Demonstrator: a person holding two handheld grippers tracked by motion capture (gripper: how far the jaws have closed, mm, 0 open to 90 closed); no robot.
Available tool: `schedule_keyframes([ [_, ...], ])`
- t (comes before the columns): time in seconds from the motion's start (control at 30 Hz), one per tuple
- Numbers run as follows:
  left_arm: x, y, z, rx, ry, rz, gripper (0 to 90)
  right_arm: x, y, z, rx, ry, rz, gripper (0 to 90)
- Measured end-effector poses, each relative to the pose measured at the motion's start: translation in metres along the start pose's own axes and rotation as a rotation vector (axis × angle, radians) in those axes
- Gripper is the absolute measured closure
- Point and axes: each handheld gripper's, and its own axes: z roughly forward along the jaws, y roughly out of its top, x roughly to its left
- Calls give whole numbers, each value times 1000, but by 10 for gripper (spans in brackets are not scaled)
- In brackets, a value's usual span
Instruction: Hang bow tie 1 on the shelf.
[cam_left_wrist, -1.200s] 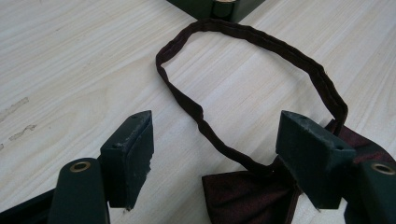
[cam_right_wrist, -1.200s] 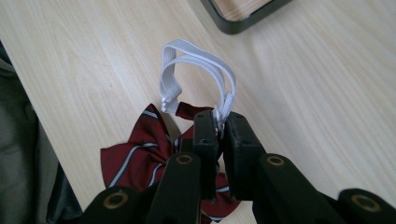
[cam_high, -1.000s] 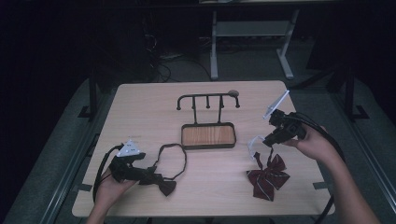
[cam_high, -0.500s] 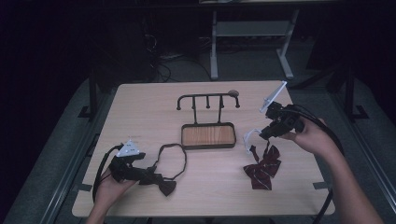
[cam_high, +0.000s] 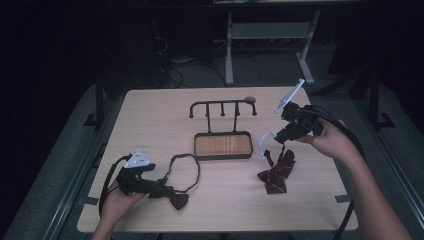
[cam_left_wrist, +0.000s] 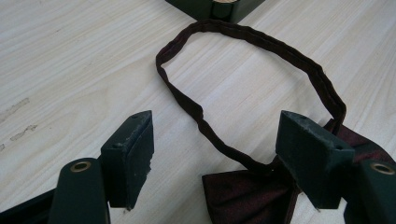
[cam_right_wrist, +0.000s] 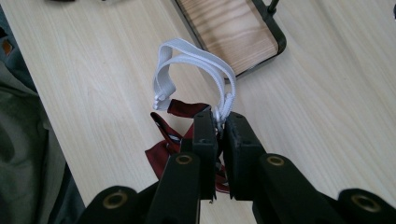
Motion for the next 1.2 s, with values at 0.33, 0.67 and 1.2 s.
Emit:
schedule_keyframes([
  [0.33,0,0,0,1,-2,1,284,-5,9,-2,0,-2,2,831],
  [0.67,0,0,0,2,-1,3,284,-7,16,-5,-3,-9,1,831],
  [1.2,-1,0,0,2,-5,-2,284,-11,31,-8,-12,-7,-2,831],
])
